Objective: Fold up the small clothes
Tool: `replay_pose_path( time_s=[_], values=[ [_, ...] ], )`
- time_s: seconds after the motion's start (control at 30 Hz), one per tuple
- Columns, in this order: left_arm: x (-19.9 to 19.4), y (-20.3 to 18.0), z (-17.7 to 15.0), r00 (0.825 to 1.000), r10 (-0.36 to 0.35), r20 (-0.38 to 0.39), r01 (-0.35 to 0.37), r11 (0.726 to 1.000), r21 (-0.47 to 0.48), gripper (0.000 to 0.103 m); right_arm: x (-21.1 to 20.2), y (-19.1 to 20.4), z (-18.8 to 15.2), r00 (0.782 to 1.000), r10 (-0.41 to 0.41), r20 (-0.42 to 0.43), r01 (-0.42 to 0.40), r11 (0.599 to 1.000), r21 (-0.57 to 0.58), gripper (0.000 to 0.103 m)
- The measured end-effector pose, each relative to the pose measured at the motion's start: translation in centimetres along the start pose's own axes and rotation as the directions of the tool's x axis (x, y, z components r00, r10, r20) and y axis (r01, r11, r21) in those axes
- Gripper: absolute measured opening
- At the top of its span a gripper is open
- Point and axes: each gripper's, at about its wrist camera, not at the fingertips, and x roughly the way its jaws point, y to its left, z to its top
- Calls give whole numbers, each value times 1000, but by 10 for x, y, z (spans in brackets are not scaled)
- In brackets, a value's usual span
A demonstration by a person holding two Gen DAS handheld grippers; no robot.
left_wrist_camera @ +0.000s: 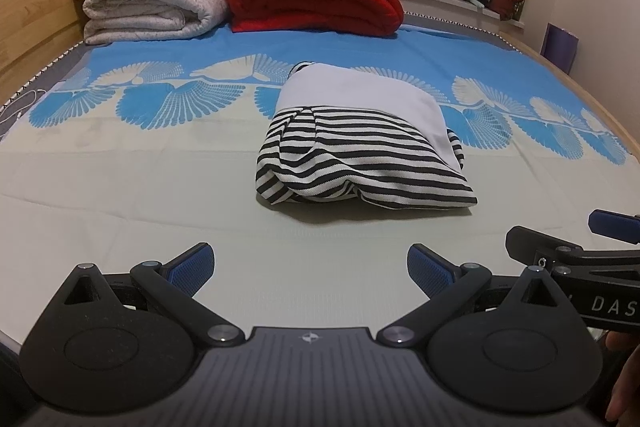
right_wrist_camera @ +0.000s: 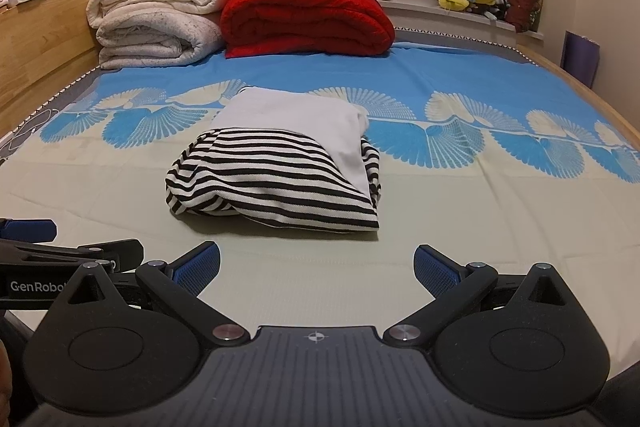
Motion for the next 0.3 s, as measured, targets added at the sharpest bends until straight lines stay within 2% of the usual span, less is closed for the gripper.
replay_pose_path(
  time_s=[0.3],
  values=[
    [1, 0, 0, 1000, -1, 1, 1, 1000, 5, 103, 0, 0, 0, 1000, 0, -3, 0, 1000, 0, 102]
  ],
)
